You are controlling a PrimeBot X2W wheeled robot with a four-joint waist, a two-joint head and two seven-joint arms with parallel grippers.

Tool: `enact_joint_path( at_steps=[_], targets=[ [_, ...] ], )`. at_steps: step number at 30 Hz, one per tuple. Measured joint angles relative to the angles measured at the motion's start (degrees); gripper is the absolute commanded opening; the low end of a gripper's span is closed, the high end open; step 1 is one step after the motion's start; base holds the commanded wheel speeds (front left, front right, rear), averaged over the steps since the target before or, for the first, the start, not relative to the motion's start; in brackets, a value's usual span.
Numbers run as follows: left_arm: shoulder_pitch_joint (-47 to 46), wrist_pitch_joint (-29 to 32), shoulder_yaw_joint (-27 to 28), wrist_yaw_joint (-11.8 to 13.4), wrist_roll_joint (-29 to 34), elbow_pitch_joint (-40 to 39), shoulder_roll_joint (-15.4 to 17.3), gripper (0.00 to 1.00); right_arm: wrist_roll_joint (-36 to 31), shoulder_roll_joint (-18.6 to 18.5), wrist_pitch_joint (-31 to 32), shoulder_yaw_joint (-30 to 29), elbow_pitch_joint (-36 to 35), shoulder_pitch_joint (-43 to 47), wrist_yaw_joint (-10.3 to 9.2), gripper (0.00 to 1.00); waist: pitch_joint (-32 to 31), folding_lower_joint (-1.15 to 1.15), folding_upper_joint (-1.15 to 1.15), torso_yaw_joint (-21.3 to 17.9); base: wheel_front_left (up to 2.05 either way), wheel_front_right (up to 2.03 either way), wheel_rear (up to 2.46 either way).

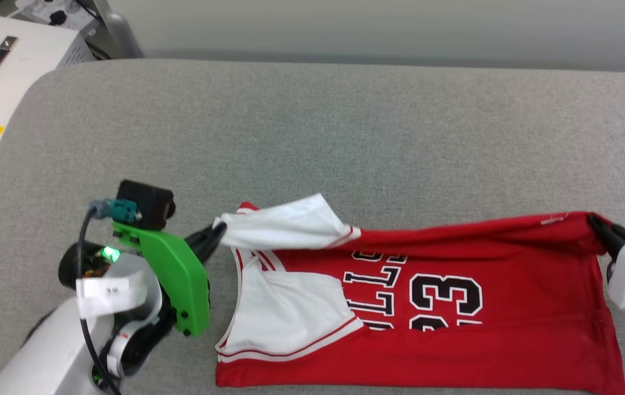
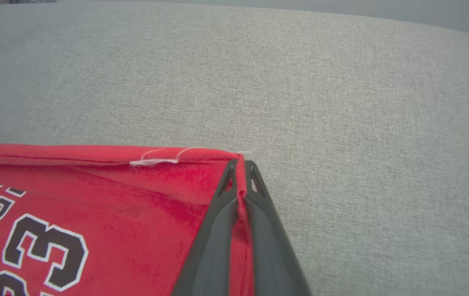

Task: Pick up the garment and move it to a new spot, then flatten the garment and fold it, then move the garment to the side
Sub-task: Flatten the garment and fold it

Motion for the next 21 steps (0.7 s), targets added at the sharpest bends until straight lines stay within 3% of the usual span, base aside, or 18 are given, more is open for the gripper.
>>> enact_joint_path(
  at_steps=[10,21],
  targets=[
    [9.1,0.0,-3.1,2.0,-0.2,-1.7,1.1,0.00,4.5,-5.3,-0.2,5.4,-6.3,10.5,-0.01,0.00,-2.0,0.00,0.00,-0.1,0.00,0.00,0.00],
    [12.2,-0.5,-7.6,0.9,1.3,3.1,0.8,0.00,5.3,-10.3,0.6,11.2,-8.2,12.5,0.00,0.00,-2.1,0.00,0.00,-0.6,0.00,0.00,0.00]
  ],
)
